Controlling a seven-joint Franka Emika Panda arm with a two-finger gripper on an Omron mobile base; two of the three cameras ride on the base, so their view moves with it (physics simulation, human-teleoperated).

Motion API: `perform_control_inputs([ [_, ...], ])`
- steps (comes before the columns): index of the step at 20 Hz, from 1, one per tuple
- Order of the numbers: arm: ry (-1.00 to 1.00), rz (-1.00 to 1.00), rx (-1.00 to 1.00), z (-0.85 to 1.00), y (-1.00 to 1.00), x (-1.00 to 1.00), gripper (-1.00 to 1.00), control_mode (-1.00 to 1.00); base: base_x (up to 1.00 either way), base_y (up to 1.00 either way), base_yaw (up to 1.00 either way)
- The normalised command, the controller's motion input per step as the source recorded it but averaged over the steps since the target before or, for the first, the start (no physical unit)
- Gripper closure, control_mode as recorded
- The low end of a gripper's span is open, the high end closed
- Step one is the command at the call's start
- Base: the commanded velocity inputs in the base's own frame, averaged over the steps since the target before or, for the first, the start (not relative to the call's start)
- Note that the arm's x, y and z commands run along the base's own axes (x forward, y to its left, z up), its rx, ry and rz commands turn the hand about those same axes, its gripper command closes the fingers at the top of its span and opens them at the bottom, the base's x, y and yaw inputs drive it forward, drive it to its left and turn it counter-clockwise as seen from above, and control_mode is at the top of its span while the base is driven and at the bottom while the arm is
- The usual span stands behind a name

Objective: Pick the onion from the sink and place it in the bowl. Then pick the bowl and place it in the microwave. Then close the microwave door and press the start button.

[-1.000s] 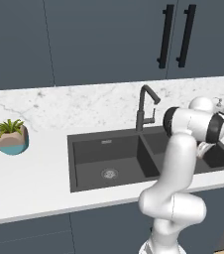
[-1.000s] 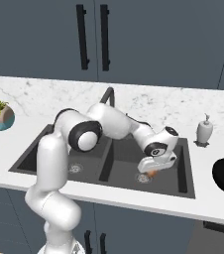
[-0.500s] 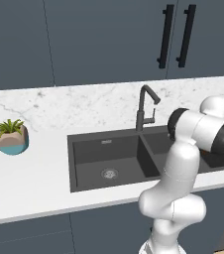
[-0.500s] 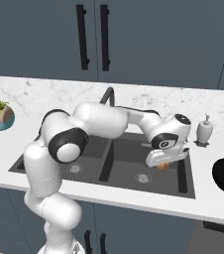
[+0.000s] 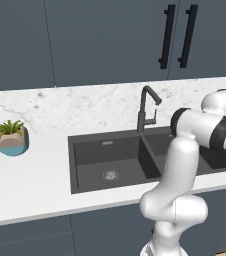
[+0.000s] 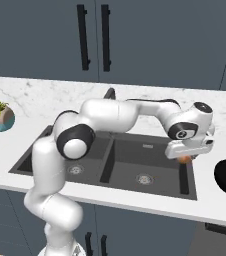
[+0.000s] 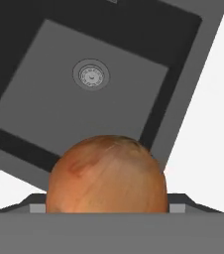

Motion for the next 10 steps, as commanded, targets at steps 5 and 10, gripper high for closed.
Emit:
perform_control_inputs([
  [5, 0.0, -0.13, -0.05, 0.06, -0.69, -0.01, 1.0, -1.0, 0.0, 0.0, 0.0],
  [10, 0.0, -0.13, -0.09, 0.01, -0.54, -0.01, 1.0, -1.0, 0.0, 0.0, 0.0],
])
